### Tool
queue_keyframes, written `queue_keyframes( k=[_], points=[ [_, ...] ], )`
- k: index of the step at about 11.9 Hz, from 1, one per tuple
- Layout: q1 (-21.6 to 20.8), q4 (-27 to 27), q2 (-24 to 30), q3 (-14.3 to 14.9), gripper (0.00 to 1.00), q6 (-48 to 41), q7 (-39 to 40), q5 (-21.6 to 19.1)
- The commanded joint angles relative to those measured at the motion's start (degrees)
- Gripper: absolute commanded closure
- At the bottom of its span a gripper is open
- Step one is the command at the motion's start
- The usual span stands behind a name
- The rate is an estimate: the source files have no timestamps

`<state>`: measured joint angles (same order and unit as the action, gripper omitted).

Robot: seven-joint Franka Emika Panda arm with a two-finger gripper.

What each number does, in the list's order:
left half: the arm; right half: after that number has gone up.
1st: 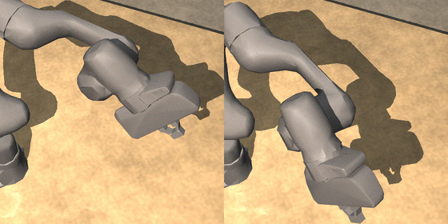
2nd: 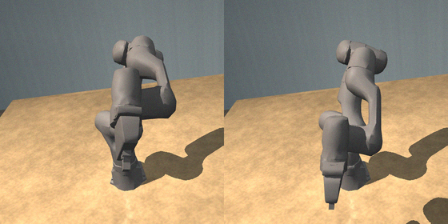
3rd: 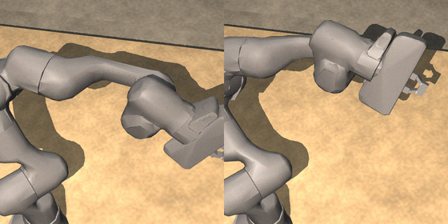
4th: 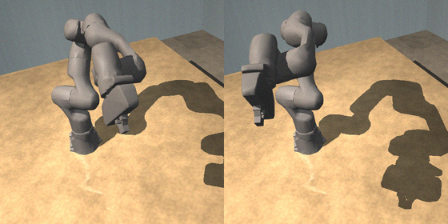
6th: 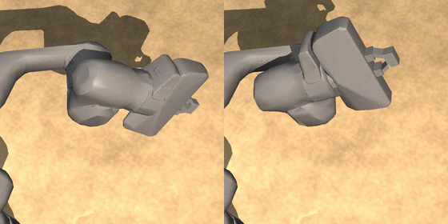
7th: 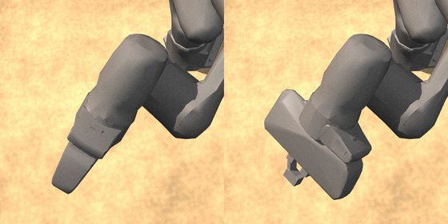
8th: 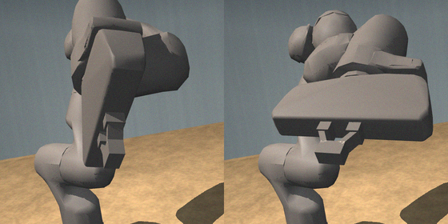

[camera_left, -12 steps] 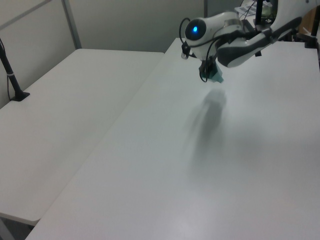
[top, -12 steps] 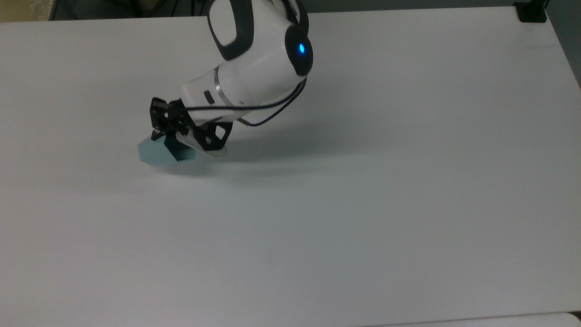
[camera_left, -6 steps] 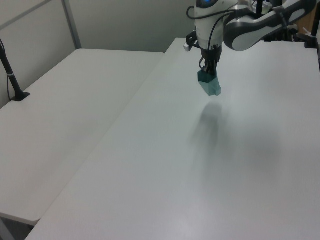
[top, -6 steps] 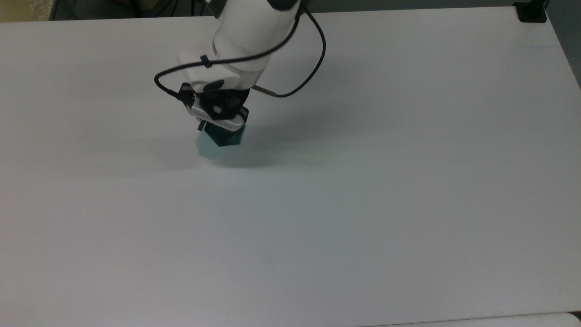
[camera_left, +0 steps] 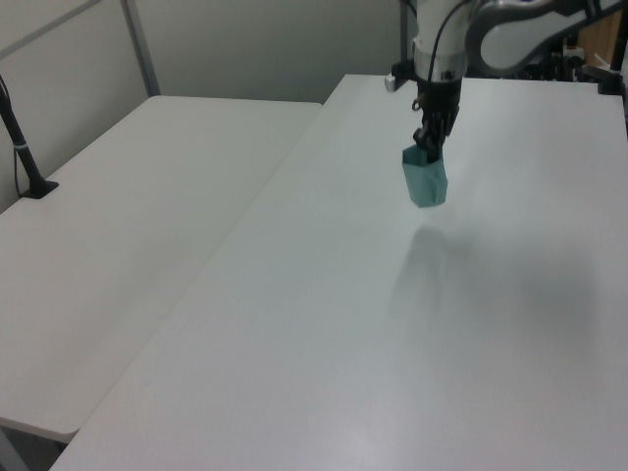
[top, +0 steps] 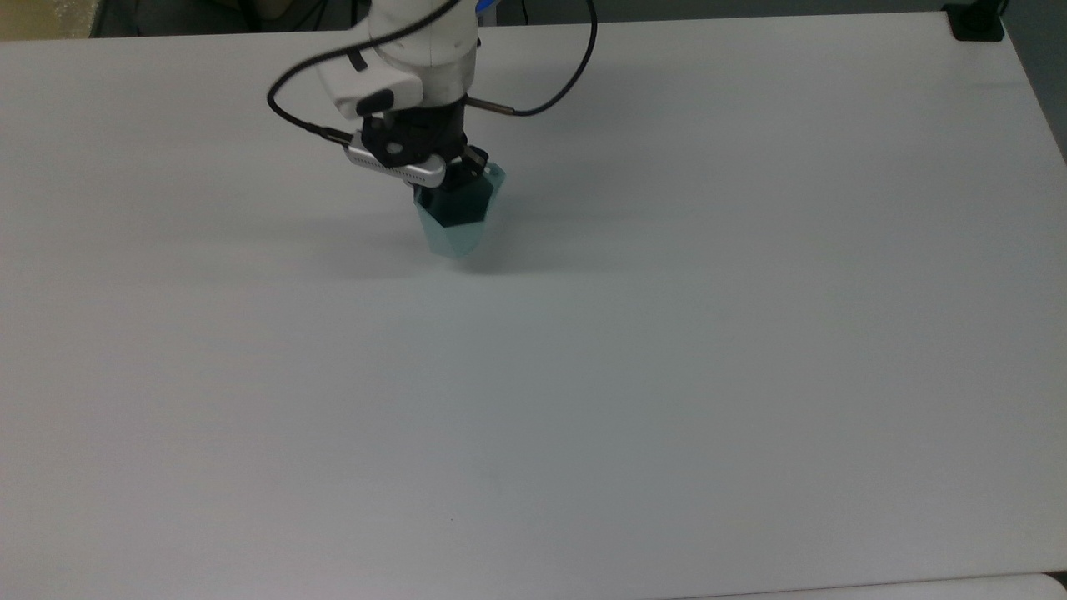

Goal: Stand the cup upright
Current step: 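Lower the upright cup onto the table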

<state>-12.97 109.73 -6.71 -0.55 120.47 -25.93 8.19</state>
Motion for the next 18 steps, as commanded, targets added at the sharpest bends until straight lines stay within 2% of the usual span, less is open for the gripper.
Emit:
queue_keyframes(
  k=[1,7,10,11,12,13,18],
  points=[
    [0.7,7.5,1.9,-0.9,1.00,8.3,-0.5,-2.8],
    [0.4,7.2,-1.9,-0.9,1.00,11.5,-0.5,-3.5],
    [0.8,7.1,-2.0,-0.9,1.00,11.5,-0.6,-3.6],
    [0.8,7.0,-1.9,-0.9,0.67,10.7,-0.3,-3.6],
    [0.8,7.1,-1.7,-0.9,0.12,10.3,0.4,-3.6],
    [0.8,7.0,-1.6,-0.9,0.00,9.4,0.5,-3.4],
    [0.8,4.3,0.9,-0.9,0.00,3.8,0.4,-3.4]
  ],
)
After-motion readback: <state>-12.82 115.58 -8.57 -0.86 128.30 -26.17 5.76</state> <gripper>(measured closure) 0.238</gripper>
